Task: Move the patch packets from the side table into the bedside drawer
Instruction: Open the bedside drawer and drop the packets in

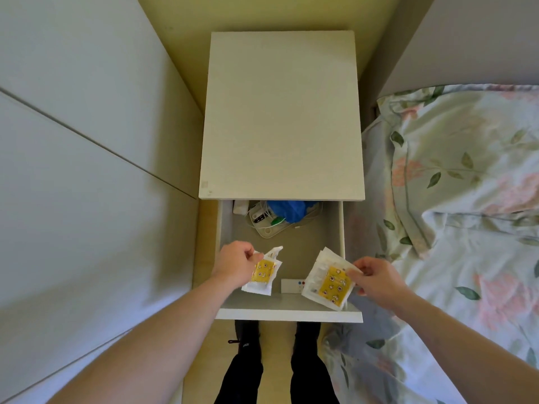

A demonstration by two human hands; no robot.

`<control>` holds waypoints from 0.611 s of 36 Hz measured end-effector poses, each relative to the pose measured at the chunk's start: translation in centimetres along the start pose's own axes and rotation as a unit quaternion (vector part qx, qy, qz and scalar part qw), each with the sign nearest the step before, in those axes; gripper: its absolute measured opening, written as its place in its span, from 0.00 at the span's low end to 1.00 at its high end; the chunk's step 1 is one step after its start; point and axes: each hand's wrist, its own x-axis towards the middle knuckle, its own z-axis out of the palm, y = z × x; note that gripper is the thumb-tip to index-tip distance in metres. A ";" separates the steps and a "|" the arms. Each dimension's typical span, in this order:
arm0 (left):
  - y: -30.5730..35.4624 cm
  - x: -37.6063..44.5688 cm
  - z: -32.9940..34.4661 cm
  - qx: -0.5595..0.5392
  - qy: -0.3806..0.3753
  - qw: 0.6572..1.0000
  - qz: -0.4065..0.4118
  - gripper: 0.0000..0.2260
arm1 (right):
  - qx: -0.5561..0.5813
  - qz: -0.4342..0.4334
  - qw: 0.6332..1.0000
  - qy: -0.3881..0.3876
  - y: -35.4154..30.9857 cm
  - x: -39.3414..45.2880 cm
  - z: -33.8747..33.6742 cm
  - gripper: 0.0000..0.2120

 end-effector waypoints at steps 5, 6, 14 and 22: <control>0.2 -0.9 0.4 0.026 0.031 0.999 0.024 0.13 | -0.002 0.012 1.000 -0.006 1.0 -0.3 0.9 0.05; 0.0 -0.9 0.3 0.027 0.035 0.999 0.026 0.13 | 0.001 0.015 1.000 -0.007 1.1 -0.4 1.0 0.06; -2.1 -0.4 -0.3 0.005 0.018 0.999 0.032 0.07 | 0.002 0.027 1.000 -0.005 2.0 -1.2 1.6 0.05; -2.8 -0.7 0.5 -0.044 -0.016 0.999 0.023 0.04 | 0.009 0.028 0.999 -0.013 2.3 -1.3 1.9 0.05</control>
